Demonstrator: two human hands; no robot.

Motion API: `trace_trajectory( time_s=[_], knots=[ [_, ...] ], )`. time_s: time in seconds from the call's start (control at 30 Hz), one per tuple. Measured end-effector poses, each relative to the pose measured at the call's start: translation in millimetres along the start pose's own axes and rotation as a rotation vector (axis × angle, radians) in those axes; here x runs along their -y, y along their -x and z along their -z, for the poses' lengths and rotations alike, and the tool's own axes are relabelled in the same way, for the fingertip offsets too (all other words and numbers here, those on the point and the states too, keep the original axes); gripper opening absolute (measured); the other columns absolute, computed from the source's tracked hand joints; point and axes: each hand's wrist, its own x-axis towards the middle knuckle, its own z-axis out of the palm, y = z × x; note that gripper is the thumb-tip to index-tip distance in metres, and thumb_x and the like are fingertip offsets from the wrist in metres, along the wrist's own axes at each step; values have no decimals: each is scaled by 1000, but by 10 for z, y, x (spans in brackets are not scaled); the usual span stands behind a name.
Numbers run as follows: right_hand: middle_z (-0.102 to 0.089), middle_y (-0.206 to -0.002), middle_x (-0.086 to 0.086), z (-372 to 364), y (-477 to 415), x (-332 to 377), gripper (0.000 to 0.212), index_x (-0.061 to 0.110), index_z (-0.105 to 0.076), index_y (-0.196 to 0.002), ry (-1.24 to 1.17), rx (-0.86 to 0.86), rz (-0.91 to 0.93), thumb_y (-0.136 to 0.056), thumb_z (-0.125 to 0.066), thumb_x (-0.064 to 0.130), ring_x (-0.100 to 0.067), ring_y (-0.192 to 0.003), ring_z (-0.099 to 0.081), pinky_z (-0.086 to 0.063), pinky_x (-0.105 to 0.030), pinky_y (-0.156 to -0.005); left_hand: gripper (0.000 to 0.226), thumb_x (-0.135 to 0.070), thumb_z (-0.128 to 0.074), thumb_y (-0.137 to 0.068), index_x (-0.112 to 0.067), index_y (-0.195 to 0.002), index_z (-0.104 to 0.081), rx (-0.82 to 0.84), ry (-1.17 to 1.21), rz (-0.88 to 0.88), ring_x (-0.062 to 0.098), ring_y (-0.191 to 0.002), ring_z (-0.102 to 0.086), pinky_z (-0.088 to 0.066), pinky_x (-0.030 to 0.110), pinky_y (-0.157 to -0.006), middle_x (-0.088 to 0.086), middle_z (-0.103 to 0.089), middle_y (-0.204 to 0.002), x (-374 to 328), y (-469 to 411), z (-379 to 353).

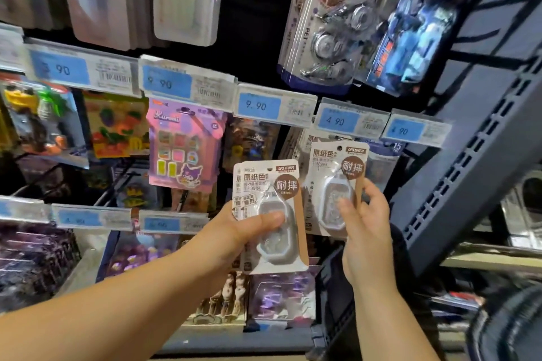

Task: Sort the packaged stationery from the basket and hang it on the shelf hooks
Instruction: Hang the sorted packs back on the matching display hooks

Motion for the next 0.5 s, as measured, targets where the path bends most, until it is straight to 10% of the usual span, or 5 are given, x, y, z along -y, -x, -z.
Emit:
trace_trajectory(
  time_s=[0.17,0.5],
  knots=[
    [-65,-125,2,-60,-74,-33,51,37,-49,-129,-21,-31,-22,-82,-66,41,-18,-116,-61,-44,-53,-102,52,-27,-71,-74,-20,-124,-60,44,21,-13,23,-105,-68,-56,23,-83,6,-72,-115,3,-24,15],
    [-66,-121,4,-119,-132,-120,42,35,-51,-130,-58,-52,-23,-90,-61,32,-16,-113,-63,-47,-51,-100,57,-32,-76,-68,-20,-121,-61,-27,4,28,24,-96,-70,-51,34,-85,7,-73,-107,-40,-54,39]
  ],
)
